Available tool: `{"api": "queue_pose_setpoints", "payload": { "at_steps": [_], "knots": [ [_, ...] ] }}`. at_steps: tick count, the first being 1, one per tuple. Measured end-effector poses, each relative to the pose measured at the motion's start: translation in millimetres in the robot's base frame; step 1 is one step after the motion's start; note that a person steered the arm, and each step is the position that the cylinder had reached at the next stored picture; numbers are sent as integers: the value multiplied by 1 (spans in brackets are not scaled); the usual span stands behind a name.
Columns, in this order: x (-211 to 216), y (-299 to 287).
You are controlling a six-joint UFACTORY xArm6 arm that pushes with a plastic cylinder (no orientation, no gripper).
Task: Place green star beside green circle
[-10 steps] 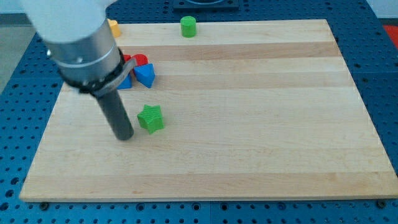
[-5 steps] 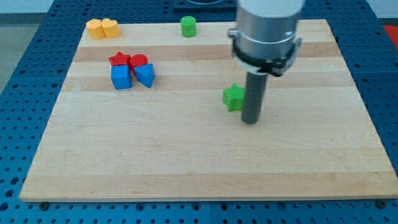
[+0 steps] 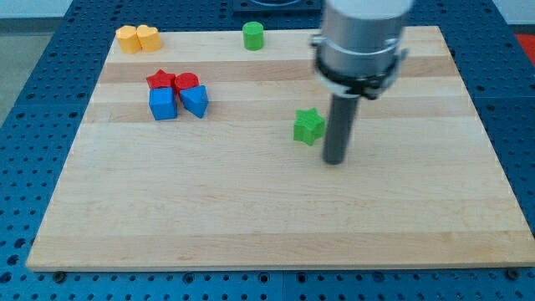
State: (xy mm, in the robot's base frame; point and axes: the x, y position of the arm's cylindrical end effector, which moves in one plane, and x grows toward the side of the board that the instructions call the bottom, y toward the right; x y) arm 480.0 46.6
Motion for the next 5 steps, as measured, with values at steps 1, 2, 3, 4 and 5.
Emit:
{"api": "queue_pose_setpoints", "payload": {
  "at_steps": [1,2,3,4,5],
  "knots": [
    [-41,-33],
    [-100,-34],
    [-129,-34],
    [-98,-39],
    [-63,-39]
  ]
}}
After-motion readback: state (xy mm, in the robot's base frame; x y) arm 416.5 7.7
